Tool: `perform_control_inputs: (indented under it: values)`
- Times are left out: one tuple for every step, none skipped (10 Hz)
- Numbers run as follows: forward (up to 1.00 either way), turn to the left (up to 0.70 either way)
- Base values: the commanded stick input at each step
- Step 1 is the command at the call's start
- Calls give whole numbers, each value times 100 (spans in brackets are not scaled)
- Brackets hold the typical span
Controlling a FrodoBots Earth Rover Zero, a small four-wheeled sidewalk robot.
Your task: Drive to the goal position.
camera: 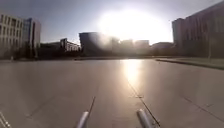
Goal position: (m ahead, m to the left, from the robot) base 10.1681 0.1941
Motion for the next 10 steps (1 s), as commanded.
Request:
perform_control_inputs:
  values:
    - [100,-8]
    - [100,-24]
    - [100,-27]
    - [100,-27]
    - [100,-27]
    - [100,-27]
    - [100,-27]
    - [100,-25]
    - [100,-6]
    - [100,0]
